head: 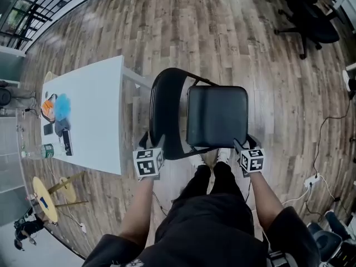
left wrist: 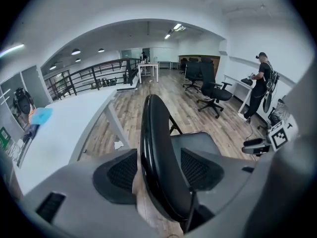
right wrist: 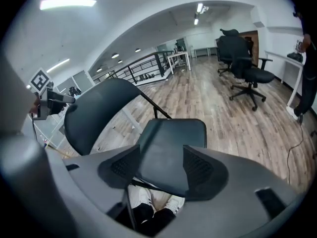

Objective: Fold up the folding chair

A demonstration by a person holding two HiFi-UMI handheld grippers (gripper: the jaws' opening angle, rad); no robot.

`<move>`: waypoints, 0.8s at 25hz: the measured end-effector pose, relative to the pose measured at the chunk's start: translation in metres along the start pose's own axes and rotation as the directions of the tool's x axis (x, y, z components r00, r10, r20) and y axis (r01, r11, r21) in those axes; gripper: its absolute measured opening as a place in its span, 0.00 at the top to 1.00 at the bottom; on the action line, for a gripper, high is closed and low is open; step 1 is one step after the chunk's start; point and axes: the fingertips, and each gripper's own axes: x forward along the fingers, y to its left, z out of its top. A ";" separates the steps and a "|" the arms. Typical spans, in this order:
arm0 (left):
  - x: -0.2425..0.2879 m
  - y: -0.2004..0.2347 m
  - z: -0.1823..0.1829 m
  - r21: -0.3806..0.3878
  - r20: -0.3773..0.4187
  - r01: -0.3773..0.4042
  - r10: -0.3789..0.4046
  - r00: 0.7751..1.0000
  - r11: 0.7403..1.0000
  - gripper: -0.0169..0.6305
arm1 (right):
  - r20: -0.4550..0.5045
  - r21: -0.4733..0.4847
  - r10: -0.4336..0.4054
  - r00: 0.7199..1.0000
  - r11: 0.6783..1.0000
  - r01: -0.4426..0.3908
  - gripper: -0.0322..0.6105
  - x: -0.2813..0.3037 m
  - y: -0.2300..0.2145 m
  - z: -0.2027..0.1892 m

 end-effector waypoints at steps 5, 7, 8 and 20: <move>0.022 0.009 0.003 -0.013 -0.046 -0.019 0.018 0.999 1.000 0.57 | -0.156 0.096 0.034 0.987 0.995 -0.019 0.51 0.056 -0.058 -0.060; 0.036 0.009 0.002 -0.013 -0.053 -0.019 0.018 0.998 1.000 0.57 | -0.204 0.124 0.059 0.977 0.992 -0.034 0.51 0.079 -0.082 -0.083; 0.042 0.008 0.001 -0.013 -0.059 -0.016 0.015 0.998 1.000 0.57 | -0.223 0.139 0.077 0.972 0.989 -0.046 0.51 0.089 -0.093 -0.094; 0.090 0.000 -0.010 -0.085 -0.068 0.036 -0.042 0.997 0.996 0.57 | -0.253 0.359 0.272 0.928 0.918 -0.171 0.47 0.184 -0.155 -0.178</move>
